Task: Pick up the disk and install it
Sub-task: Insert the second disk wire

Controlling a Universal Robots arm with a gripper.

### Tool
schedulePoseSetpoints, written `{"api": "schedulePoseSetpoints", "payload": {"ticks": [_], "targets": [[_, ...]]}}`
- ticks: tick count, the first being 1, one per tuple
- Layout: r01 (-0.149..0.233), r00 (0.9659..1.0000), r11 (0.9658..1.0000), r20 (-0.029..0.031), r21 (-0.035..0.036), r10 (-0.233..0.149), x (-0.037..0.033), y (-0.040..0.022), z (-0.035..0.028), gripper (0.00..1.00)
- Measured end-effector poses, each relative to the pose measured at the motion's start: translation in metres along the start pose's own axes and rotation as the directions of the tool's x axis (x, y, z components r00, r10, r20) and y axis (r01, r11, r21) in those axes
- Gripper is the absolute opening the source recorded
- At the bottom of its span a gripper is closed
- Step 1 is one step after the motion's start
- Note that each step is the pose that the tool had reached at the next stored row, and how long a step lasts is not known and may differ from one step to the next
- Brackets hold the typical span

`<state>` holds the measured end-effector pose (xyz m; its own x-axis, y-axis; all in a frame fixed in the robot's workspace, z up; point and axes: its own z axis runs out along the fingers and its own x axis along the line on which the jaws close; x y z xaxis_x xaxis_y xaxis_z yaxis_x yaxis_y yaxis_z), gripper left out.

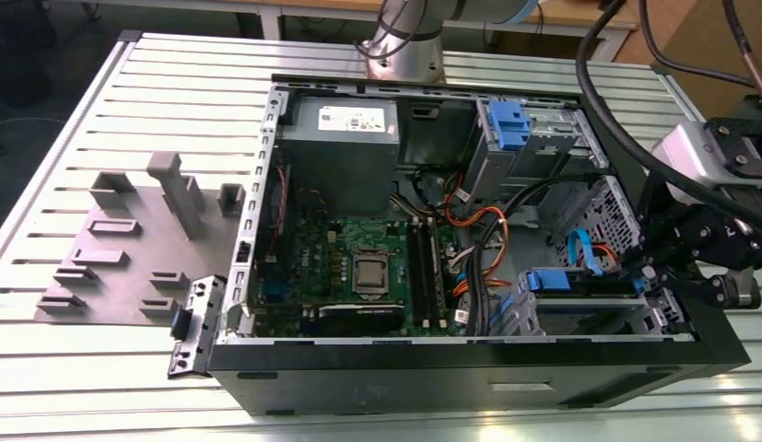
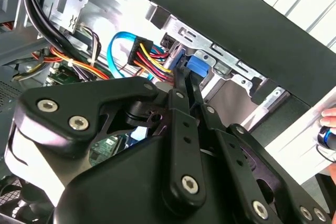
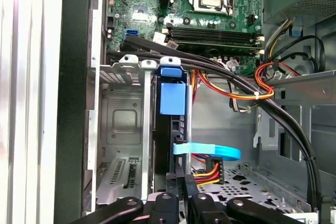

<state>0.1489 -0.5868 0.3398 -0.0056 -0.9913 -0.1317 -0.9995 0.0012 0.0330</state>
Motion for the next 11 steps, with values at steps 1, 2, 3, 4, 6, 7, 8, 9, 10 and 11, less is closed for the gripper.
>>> {"api": "schedulePoseSetpoints", "payload": {"ticks": [1,2,3,4,6,7,8,9,10,11], "targets": [[0.000,1.0000,1.0000,0.0001,0.0000,0.000,0.0003,0.0000,0.0007,0.16],[0.000,1.0000,1.0000,-0.0001,0.0000,0.000,0.0006,0.0000,0.0012,0.16],[0.000,1.0000,1.0000,-0.0004,0.0000,0.000,0.0008,0.0000,0.0014,0.16],[0.000,1.0000,1.0000,-0.0004,0.0000,0.000,0.0008,0.0000,0.0014,0.16],[0.000,1.0000,1.0000,-0.0004,0.0000,0.000,0.0008,0.0000,0.0015,0.16],[0.000,1.0000,1.0000,-0.0004,0.0000,0.000,0.0008,0.0000,0.0016,0.16],[0.000,1.0000,1.0000,-0.0003,0.0000,0.000,0.0009,0.0000,0.0017,0.16],[0.000,1.0000,1.0000,-0.0001,0.0000,0.000,0.0009,0.0000,0.0018,0.16],[0.000,1.0000,1.0000,-0.0001,0.0000,0.000,0.0009,0.0000,0.0018,0.18],[0.000,1.0000,1.0000,-0.0002,0.0000,0.000,0.0009,0.0000,0.0018,0.18]]}}
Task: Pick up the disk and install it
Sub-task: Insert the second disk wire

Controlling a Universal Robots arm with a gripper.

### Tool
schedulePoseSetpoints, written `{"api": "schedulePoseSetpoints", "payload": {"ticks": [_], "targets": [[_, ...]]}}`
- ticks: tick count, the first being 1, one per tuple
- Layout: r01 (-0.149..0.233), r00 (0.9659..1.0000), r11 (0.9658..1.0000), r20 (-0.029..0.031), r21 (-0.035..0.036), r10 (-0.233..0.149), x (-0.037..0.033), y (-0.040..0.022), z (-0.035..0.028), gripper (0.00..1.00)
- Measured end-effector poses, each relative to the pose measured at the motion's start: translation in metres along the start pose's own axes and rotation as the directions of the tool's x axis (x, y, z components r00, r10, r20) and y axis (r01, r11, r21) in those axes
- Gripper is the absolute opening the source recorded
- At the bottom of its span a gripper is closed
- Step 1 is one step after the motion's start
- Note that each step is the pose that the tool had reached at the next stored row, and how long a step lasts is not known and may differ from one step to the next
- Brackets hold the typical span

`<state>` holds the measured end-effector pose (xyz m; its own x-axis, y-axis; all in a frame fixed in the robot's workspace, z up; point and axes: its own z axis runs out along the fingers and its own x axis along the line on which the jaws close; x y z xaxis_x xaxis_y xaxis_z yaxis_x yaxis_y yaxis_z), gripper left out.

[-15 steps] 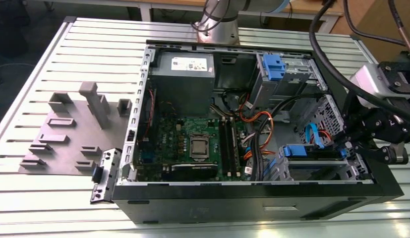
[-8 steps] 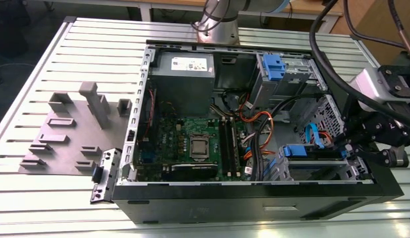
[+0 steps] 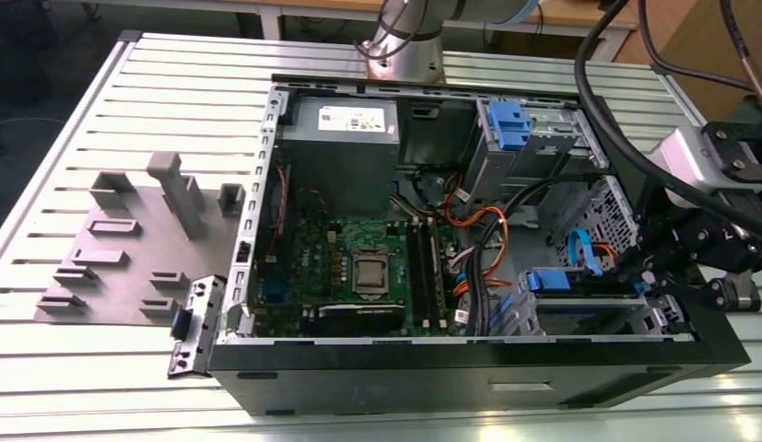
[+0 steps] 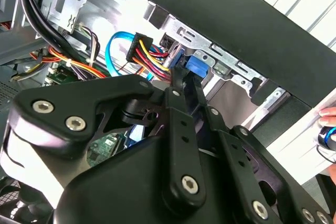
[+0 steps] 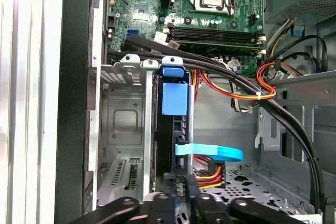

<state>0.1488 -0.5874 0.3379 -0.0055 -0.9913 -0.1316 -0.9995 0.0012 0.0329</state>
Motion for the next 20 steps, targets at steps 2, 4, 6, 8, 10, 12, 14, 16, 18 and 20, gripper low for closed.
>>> {"api": "schedulePoseSetpoints", "payload": {"ticks": [2,4,6,8,10,12,14,16,18,20], "targets": [[0.000,1.0000,1.0000,-0.0004,0.0000,0.000,0.0000,0.0000,0.0003,0.24],[0.000,1.0000,1.0000,-0.0034,0.0000,0.000,0.0002,0.0000,0.0018,0.24],[0.000,1.0000,1.0000,-0.0066,0.0001,0.000,0.0005,-0.0001,0.0035,0.24],[0.000,1.0000,1.0000,-0.0068,0.0001,0.000,0.0005,-0.0001,0.0035,0.24],[0.000,1.0000,1.0000,-0.0069,0.0001,0.000,0.0005,-0.0001,0.0035,0.24],[0.000,1.0000,1.0000,-0.0068,0.0001,0.000,0.0005,-0.0001,0.0036,0.24],[0.000,1.0000,1.0000,-0.0068,0.0001,0.000,0.0005,-0.0001,0.0036,0.24],[0.000,1.0000,1.0000,-0.0068,0.0001,0.000,0.0005,-0.0001,0.0037,0.16],[0.000,1.0000,1.0000,-0.0068,0.0001,0.000,0.0005,-0.0001,0.0037,0.16],[0.000,1.0000,1.0000,-0.0068,0.0001,0.000,0.0005,-0.0001,0.0038,0.16]]}}
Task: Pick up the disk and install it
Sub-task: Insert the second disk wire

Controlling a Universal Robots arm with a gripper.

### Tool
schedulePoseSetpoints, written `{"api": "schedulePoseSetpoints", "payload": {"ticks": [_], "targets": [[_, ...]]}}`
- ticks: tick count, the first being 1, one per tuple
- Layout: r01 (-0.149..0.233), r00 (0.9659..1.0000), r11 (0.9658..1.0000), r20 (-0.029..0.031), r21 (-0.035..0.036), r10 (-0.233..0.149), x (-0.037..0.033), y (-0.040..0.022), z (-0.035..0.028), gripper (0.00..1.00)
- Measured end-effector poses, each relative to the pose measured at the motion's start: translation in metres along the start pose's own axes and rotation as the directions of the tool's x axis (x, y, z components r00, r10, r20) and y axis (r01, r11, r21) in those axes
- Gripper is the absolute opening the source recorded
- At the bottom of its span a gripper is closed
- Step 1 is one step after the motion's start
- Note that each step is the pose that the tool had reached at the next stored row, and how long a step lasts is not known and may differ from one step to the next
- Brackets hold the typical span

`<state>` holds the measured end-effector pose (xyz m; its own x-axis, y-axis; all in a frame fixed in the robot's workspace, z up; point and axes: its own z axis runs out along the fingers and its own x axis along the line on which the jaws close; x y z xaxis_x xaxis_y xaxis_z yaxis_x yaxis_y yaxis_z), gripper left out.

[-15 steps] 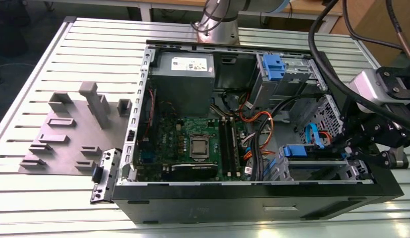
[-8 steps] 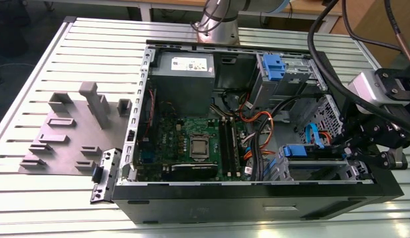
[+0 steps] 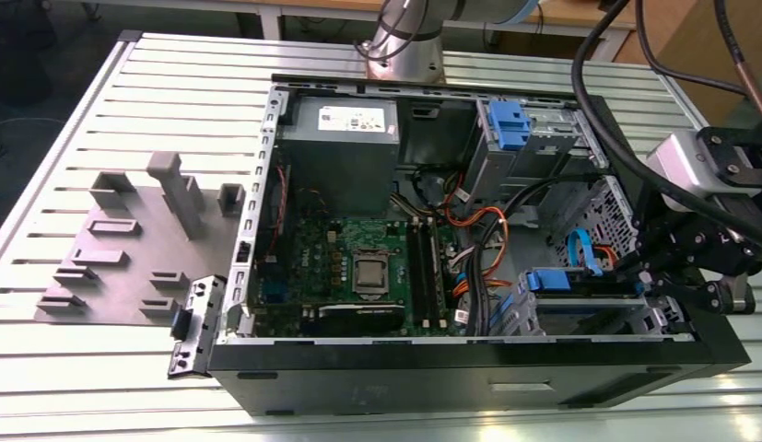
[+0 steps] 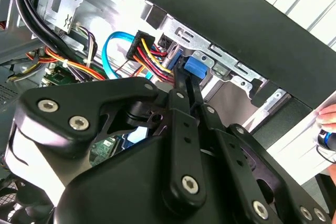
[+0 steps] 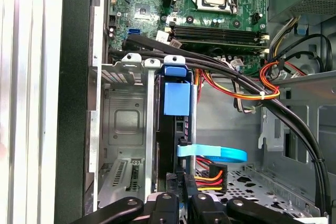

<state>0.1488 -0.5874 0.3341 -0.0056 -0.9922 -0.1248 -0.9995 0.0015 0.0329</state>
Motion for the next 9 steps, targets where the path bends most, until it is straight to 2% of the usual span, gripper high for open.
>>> {"api": "schedulePoseSetpoints", "payload": {"ticks": [4,9], "targets": [[0.000,1.0000,1.0000,0.0001,0.0000,0.000,0.0000,0.0002,0.0001,0.16],[0.001,1.0000,1.0000,0.0001,0.0046,-0.001,-0.0025,0.0063,0.0006,0.16]]}}
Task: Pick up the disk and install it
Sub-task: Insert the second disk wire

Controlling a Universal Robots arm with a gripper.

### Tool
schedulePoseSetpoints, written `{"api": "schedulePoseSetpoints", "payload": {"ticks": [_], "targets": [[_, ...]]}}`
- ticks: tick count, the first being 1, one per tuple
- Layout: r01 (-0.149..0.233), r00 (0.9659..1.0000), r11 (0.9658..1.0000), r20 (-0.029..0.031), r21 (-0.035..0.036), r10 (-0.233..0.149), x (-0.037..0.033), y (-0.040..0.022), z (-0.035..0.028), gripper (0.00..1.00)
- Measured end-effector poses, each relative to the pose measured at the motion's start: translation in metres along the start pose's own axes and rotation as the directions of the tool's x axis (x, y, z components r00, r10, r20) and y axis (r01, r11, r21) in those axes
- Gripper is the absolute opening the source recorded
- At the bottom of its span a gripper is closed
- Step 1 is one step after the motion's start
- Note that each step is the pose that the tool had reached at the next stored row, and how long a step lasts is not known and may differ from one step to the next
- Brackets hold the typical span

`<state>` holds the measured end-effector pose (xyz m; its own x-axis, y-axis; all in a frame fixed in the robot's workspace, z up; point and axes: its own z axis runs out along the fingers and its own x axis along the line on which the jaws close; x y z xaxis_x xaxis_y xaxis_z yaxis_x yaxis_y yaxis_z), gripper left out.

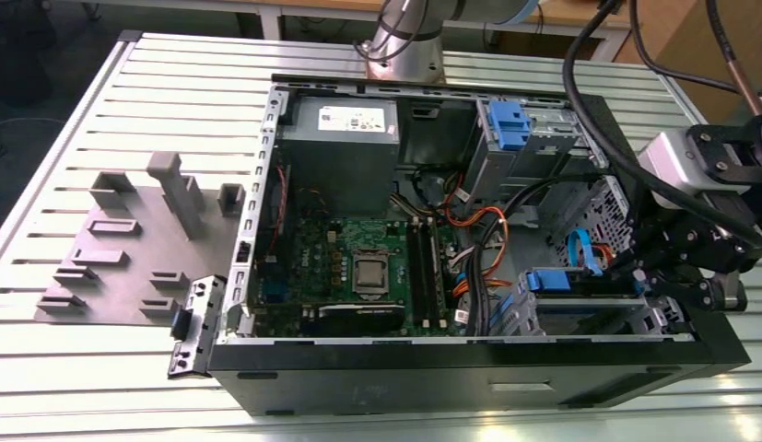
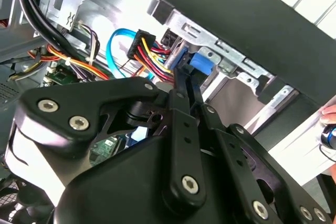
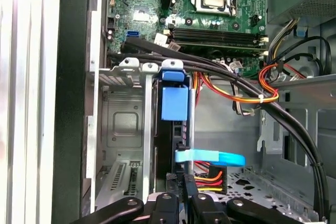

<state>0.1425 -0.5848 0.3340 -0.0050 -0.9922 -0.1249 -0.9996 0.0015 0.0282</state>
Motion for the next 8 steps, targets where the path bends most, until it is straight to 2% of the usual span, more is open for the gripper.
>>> {"api": "schedulePoseSetpoints", "payload": {"ticks": [3,8], "targets": [[0.000,1.0000,1.0000,-0.0001,0.0020,0.000,-0.0018,0.0026,0.0002,0.16],[0.000,1.0000,1.0000,-0.0009,0.0032,0.000,-0.0019,0.0034,0.0004,0.16]]}}
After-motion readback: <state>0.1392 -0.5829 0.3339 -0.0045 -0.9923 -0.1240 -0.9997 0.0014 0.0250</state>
